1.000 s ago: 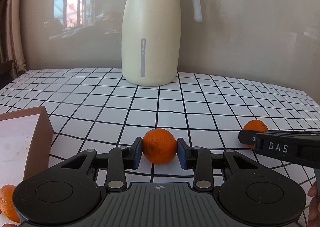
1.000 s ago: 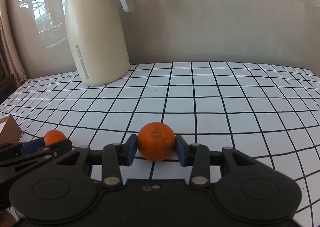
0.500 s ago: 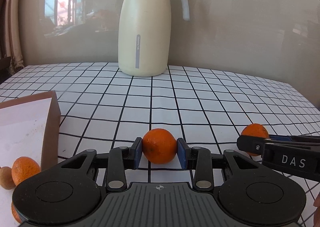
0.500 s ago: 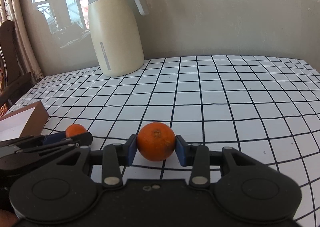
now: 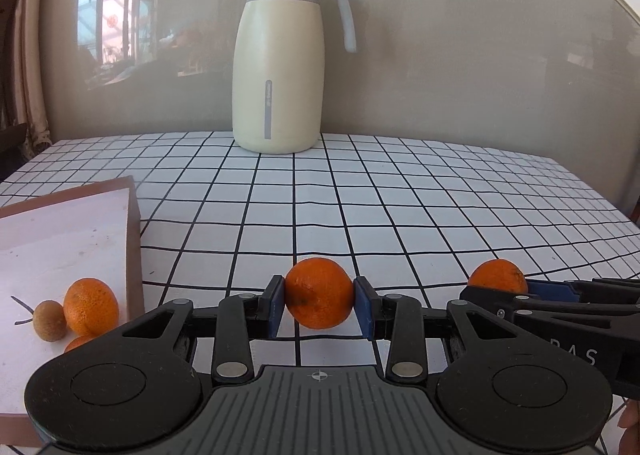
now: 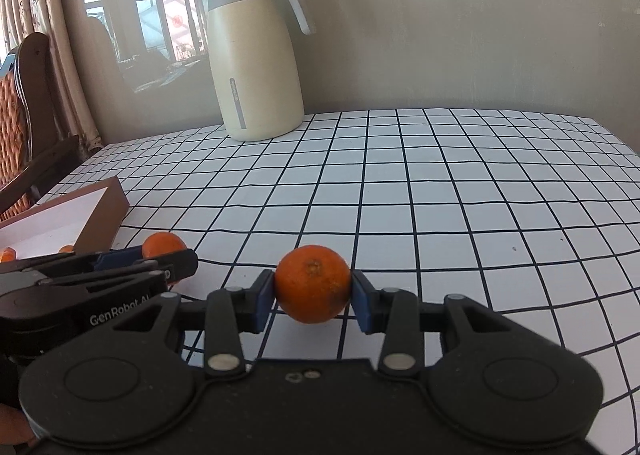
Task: Organize fruits
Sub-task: 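Lift and carry both held oranges over the white box with both tools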
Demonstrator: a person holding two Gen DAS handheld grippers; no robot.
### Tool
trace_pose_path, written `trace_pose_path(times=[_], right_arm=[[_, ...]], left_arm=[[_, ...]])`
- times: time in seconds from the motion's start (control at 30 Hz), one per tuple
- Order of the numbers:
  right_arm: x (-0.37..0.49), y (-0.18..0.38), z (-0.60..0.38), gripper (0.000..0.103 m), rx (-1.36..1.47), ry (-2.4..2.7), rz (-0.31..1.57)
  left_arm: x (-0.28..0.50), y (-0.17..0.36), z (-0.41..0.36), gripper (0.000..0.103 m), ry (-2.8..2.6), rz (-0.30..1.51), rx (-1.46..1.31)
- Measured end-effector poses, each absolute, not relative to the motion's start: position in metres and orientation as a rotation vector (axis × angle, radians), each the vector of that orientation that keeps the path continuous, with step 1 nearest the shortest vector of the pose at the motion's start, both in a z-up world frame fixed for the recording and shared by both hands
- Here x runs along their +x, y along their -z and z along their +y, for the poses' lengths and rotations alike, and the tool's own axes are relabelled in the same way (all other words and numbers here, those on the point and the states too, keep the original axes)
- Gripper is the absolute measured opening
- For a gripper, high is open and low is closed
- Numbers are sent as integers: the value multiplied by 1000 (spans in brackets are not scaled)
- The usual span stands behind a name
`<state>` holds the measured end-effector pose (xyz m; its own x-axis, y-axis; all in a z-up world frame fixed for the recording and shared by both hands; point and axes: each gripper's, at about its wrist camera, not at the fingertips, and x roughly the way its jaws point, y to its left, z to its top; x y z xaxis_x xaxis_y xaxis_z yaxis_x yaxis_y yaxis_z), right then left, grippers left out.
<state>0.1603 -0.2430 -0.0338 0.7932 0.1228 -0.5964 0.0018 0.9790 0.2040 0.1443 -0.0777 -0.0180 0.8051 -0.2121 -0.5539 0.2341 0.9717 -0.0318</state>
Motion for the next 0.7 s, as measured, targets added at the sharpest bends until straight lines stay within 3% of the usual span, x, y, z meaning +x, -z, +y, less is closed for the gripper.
trace_pose_path(times=[0.7], right_arm=[[146,11,-214,32,150,-100,562]], left_arm=[[113,-8,-50,37,234,503,14]])
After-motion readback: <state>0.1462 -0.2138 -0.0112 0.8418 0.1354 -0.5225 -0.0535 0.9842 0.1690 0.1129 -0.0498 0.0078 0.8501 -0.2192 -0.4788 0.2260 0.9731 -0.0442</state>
